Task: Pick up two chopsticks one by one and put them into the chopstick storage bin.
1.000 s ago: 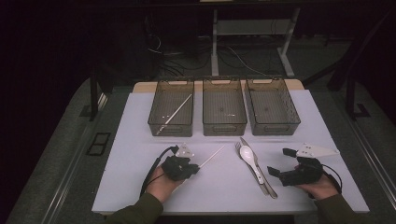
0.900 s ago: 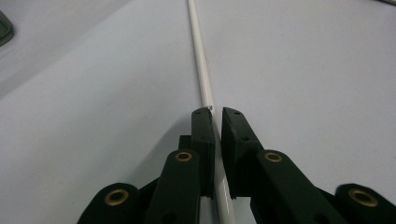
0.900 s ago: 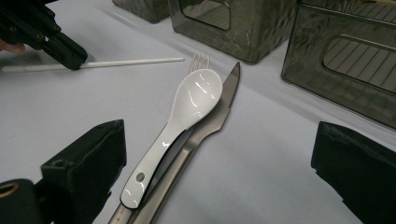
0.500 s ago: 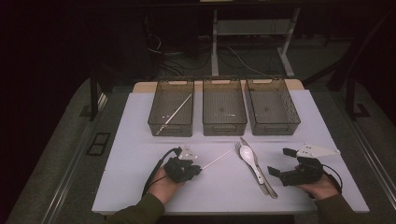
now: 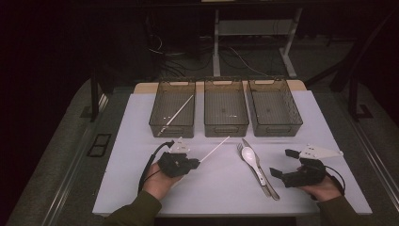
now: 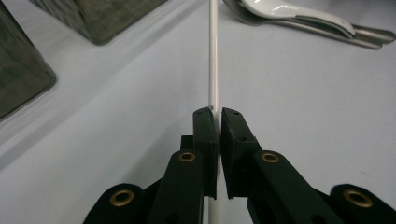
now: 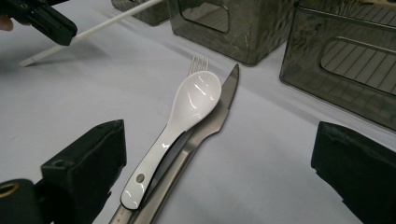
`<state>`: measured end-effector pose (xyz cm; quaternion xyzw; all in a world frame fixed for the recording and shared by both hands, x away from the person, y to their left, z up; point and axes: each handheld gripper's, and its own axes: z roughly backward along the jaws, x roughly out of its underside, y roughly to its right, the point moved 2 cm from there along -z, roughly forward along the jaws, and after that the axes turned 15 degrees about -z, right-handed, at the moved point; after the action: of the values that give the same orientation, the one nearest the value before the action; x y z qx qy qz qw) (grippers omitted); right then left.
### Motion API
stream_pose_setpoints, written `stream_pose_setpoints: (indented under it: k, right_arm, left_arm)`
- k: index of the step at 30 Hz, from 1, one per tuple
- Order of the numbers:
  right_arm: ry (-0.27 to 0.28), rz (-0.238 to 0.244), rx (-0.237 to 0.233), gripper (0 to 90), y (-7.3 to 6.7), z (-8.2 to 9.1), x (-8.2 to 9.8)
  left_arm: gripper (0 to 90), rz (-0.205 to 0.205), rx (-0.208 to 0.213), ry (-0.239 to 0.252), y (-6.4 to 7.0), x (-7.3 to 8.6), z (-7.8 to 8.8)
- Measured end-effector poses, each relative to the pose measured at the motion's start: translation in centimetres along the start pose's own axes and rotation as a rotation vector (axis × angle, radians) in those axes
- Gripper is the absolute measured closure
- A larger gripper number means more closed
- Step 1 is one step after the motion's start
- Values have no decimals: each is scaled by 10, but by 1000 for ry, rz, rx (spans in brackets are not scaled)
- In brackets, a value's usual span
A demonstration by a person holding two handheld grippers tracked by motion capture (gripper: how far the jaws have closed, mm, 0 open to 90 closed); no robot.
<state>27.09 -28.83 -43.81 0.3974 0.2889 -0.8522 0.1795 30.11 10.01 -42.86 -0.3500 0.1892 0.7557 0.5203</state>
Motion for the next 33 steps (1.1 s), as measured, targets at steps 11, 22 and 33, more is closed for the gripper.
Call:
stream_pose_setpoints:
  k: [11,22,33]
  right_arm:
    - [1,2,2,33,0,-1,0]
    - [1,-4,1,33,1,-1,0]
    - [1,-10,1,33,2,-1,0]
  left_arm:
    - [844,7,5,90,-13,-15,19]
    - [844,8,-4,140,-25,-25,29]
    - [843,13,-38,168,-50,-42,40]
